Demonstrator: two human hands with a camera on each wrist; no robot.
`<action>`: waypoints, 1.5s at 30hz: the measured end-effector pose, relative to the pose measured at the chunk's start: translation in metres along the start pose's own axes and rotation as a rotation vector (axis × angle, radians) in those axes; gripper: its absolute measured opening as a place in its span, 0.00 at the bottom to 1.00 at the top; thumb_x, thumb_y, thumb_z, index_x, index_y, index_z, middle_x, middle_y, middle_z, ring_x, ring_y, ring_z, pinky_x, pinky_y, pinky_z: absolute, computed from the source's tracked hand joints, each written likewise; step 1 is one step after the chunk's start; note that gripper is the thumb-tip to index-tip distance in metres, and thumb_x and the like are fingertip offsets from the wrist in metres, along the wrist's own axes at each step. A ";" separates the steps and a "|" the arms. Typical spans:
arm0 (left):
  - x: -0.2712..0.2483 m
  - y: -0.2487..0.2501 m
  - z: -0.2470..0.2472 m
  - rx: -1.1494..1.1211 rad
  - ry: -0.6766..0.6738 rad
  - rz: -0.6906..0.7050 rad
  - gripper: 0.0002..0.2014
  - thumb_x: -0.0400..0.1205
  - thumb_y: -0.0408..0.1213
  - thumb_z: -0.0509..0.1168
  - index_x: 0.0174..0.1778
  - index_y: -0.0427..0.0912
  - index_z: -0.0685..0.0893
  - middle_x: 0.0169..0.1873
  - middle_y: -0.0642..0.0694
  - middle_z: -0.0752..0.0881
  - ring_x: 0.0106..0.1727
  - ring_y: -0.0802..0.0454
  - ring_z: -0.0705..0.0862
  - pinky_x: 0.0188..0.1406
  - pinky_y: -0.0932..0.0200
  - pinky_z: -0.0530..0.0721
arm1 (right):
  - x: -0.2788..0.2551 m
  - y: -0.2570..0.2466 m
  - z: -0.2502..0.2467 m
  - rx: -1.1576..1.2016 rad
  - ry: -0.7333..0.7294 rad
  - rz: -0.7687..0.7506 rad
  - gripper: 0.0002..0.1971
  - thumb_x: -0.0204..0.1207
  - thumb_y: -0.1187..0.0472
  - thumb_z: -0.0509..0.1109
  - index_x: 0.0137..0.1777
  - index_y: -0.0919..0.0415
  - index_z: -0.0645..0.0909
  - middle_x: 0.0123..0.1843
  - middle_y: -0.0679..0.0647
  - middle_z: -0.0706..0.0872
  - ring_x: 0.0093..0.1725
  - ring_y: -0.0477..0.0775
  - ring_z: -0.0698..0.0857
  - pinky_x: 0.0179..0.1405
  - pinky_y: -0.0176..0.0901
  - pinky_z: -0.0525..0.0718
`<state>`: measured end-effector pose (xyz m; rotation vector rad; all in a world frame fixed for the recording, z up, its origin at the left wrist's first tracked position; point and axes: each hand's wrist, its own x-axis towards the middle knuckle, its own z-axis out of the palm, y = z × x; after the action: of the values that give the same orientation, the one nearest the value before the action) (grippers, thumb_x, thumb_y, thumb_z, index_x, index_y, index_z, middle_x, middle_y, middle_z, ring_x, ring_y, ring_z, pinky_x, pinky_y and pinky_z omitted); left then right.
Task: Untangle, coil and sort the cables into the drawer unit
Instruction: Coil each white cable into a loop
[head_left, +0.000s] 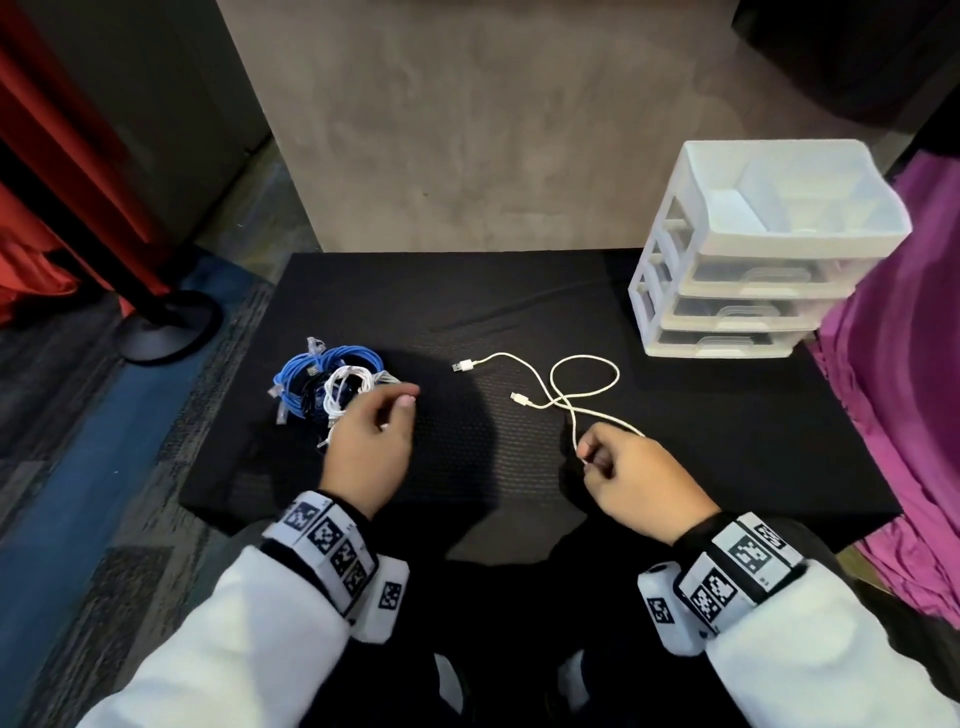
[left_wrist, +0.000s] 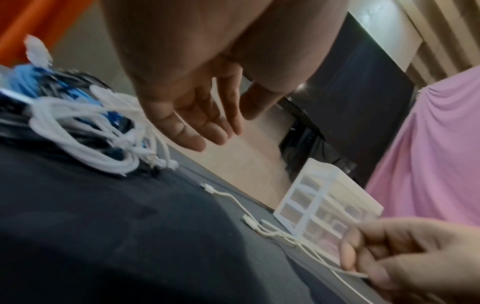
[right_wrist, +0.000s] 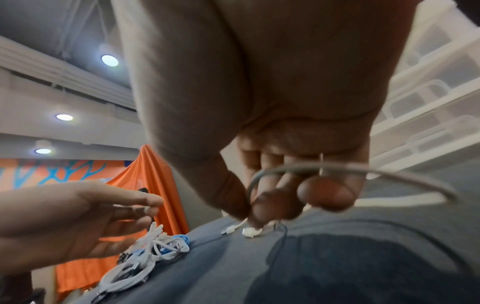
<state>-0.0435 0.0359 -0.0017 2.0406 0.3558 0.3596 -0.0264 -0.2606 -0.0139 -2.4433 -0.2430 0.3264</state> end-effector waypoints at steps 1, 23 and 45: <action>-0.005 0.003 0.009 0.008 -0.066 0.011 0.08 0.87 0.37 0.66 0.56 0.49 0.91 0.53 0.56 0.90 0.55 0.67 0.84 0.53 0.83 0.72 | -0.003 -0.001 -0.002 0.003 -0.045 -0.012 0.07 0.75 0.63 0.72 0.47 0.48 0.80 0.35 0.47 0.87 0.34 0.44 0.82 0.40 0.42 0.81; 0.085 0.016 0.094 0.624 -0.499 0.240 0.04 0.84 0.47 0.67 0.44 0.57 0.84 0.49 0.54 0.84 0.49 0.51 0.86 0.55 0.54 0.84 | -0.026 0.026 -0.026 -0.050 -0.026 -0.088 0.04 0.80 0.55 0.75 0.49 0.44 0.84 0.43 0.42 0.83 0.43 0.48 0.82 0.49 0.43 0.81; -0.015 0.123 -0.036 -1.227 -0.617 -0.223 0.14 0.94 0.41 0.50 0.46 0.43 0.75 0.75 0.34 0.82 0.72 0.40 0.84 0.72 0.40 0.83 | -0.042 -0.056 0.007 0.508 -0.207 -0.133 0.16 0.90 0.51 0.66 0.43 0.55 0.87 0.26 0.48 0.75 0.27 0.50 0.74 0.32 0.47 0.79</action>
<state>-0.0597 0.0013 0.1221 0.8093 -0.0531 -0.1918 -0.0733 -0.2240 0.0228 -1.8851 -0.3616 0.5141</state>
